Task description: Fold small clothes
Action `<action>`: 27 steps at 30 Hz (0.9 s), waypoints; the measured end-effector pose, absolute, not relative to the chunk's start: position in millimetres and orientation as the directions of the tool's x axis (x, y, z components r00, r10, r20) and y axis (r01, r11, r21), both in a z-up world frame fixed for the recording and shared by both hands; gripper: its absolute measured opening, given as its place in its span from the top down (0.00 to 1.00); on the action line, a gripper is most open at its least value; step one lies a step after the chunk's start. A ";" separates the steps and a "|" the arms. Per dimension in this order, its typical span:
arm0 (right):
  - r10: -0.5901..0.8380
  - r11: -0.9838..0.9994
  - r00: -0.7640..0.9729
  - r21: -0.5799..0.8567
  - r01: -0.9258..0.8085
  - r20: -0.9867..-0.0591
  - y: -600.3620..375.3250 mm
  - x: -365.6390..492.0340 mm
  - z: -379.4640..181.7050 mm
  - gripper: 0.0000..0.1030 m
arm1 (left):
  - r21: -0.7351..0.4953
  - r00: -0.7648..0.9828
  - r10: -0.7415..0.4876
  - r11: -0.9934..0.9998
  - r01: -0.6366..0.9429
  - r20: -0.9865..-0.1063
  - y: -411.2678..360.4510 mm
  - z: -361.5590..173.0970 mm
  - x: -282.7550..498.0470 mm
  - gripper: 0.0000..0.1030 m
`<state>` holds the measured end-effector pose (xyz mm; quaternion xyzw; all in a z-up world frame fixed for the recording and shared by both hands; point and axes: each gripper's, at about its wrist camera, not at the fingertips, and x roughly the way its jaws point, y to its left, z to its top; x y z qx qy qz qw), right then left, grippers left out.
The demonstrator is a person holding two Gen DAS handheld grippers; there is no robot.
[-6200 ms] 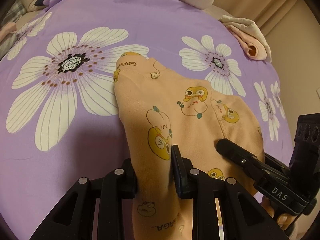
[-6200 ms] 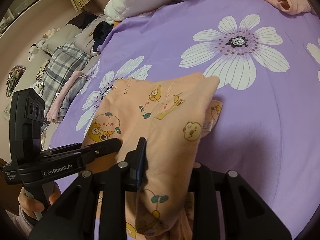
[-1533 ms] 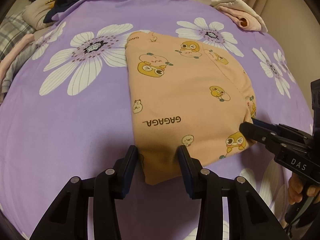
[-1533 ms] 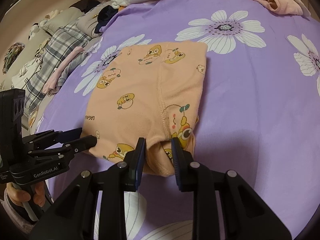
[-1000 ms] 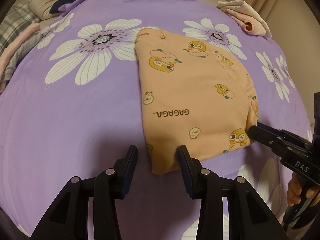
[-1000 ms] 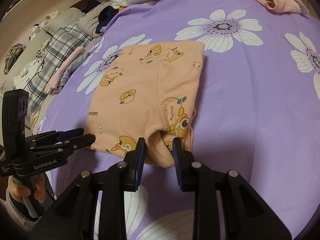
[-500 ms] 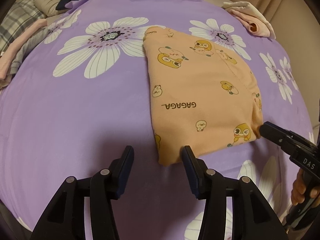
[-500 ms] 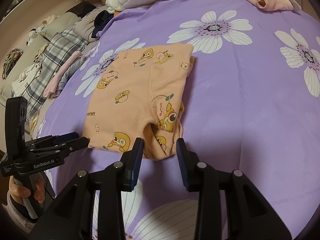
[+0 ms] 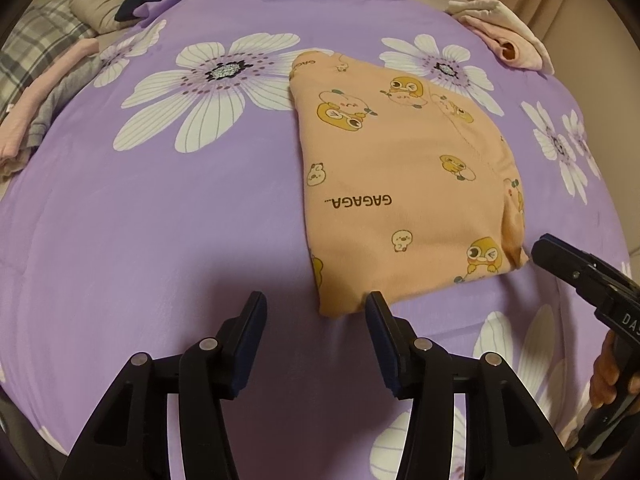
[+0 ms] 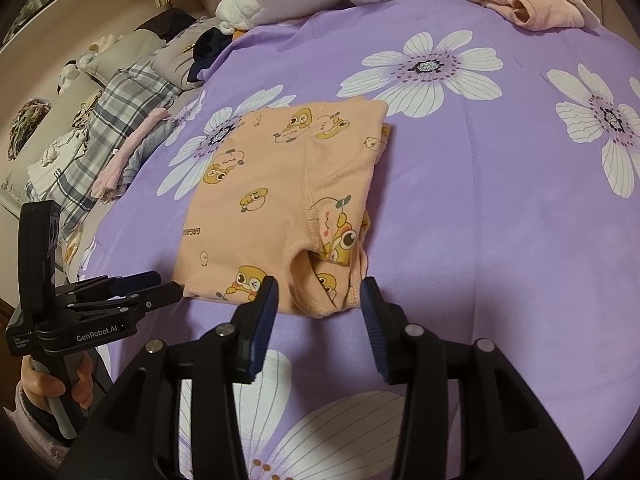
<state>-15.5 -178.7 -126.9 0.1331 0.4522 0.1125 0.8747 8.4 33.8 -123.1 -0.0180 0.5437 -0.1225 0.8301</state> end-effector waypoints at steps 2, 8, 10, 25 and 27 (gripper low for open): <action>0.318 0.938 0.570 0.338 -0.074 -0.758 -179.0 -16.5 -125.5 0.52 | -0.163 0.380 -0.222 0.970 0.180 -0.898 34.5 -122.3 8.1 0.51; 0.318 0.935 0.579 0.348 -0.062 -0.751 -182.6 -19.5 -123.2 0.49 | -0.158 0.382 -0.215 0.972 0.174 -0.899 34.5 -119.8 4.9 0.51; 0.319 0.934 0.581 0.352 -0.060 -0.748 -184.1 -20.6 -123.0 0.48 | -0.155 0.384 -0.212 0.972 0.175 -0.899 34.0 -119.1 4.0 0.51; 0.322 0.933 0.595 0.352 -0.070 -0.736 -182.7 -29.6 -115.4 0.41 | -0.169 0.398 -0.225 0.970 0.173 -0.889 32.6 -110.6 -0.9 0.46; 0.320 0.935 0.599 0.348 -0.073 -0.734 -181.8 -30.5 -113.8 0.38 | -0.178 0.402 -0.233 0.969 0.171 -0.885 32.6 -109.0 -1.9 0.35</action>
